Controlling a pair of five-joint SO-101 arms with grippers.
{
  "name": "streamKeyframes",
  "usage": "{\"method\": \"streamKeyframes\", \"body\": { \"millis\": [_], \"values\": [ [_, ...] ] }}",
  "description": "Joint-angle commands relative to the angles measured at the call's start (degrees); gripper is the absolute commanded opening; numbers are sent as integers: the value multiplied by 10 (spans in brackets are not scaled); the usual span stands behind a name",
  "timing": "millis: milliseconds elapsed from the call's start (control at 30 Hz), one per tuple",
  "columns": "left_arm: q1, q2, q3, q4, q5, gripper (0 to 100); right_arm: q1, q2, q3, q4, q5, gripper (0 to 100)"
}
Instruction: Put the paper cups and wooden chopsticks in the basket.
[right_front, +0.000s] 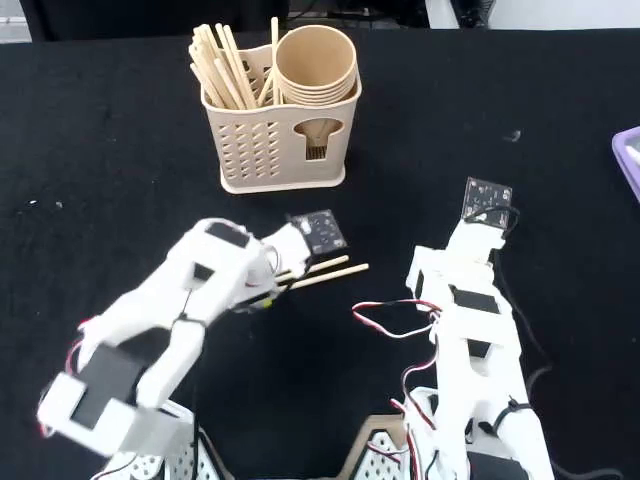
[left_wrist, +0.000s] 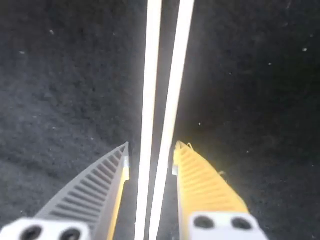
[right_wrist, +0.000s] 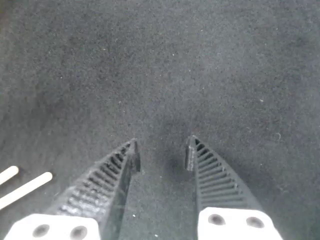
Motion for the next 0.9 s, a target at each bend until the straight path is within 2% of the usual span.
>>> {"method": "streamKeyframes", "body": {
  "millis": [0,67,167,400,633,867],
  "values": [
    [9,67,-121,73,6,144,-7,-14,-22,-14,-1,159],
    [12,77,-145,83,6,120,-6,-14,-22,-14,-1,159],
    [17,87,-158,89,6,20,-5,-14,-23,-14,-1,159],
    [36,78,-147,123,6,30,-6,-14,-23,-14,-1,159],
    [-16,-121,-148,229,2,30,-5,-14,-23,-14,-1,159],
    [-79,-341,-136,244,6,30,-8,-14,-23,-14,-1,159]
  ]
}}
